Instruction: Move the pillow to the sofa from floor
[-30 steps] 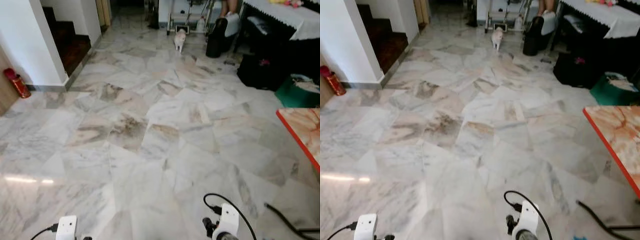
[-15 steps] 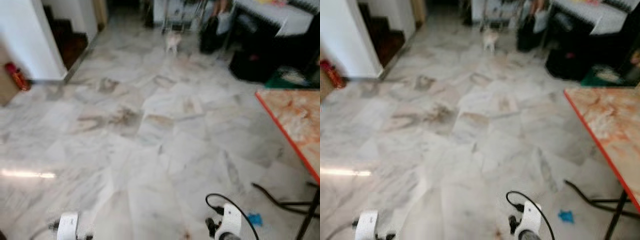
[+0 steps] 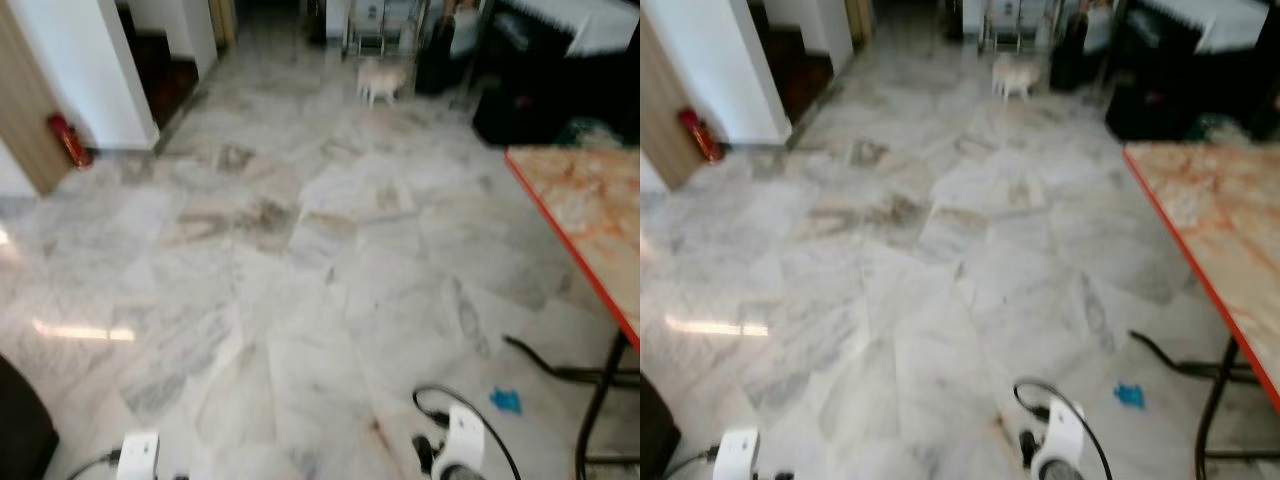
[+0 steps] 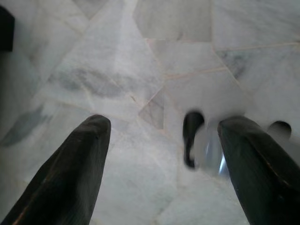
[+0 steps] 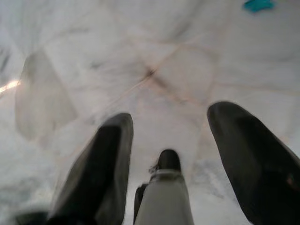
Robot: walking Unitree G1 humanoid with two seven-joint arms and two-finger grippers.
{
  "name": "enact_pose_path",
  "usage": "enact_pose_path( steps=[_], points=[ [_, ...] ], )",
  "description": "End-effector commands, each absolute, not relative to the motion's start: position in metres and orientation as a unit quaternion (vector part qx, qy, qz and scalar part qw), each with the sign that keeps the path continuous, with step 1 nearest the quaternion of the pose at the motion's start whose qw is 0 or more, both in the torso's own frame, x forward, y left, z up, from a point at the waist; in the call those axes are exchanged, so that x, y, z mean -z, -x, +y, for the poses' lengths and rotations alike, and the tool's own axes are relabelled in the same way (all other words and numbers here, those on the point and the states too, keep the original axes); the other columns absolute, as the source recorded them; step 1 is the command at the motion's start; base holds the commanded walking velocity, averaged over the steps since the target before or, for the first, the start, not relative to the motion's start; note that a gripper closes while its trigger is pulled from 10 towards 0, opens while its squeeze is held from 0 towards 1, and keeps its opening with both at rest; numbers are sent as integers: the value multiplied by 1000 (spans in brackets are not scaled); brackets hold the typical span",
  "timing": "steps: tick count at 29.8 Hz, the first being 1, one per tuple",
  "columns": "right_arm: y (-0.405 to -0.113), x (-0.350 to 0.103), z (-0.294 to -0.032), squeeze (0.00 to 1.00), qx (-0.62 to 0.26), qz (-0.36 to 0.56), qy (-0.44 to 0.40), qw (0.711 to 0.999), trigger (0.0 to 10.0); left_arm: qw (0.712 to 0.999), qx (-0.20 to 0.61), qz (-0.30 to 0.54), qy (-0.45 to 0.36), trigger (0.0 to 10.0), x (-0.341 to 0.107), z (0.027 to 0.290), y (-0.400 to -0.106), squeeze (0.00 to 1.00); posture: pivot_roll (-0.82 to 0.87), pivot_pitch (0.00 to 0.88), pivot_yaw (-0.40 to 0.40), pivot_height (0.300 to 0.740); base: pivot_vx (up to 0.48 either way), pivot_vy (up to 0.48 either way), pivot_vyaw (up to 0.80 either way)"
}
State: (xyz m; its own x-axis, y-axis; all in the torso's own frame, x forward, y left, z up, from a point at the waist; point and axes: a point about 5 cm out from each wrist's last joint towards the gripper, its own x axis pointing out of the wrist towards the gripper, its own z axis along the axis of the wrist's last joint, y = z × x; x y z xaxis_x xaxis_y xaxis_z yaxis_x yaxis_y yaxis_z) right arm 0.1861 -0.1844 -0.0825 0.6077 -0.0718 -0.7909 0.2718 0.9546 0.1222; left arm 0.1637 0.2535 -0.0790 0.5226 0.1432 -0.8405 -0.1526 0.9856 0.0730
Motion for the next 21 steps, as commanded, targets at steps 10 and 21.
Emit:
enact_pose_path(
  steps=[10, 21],
  points=[
    [-188, 82, -179, 0, 91, 431, -120, 890, 10000, 876, -82, 475, -3, 10000, 76, 257, -168, 0, -62, 0, -22, 740, -324, 0, 0],
    [-188, 82, -179, 0, 89, 432, -120, 890, 10000, 876, -79, 477, -4, 10000, 76, 257, -168, 0, -61, 0, -22, 740, -325, 0, 0]
  ],
)
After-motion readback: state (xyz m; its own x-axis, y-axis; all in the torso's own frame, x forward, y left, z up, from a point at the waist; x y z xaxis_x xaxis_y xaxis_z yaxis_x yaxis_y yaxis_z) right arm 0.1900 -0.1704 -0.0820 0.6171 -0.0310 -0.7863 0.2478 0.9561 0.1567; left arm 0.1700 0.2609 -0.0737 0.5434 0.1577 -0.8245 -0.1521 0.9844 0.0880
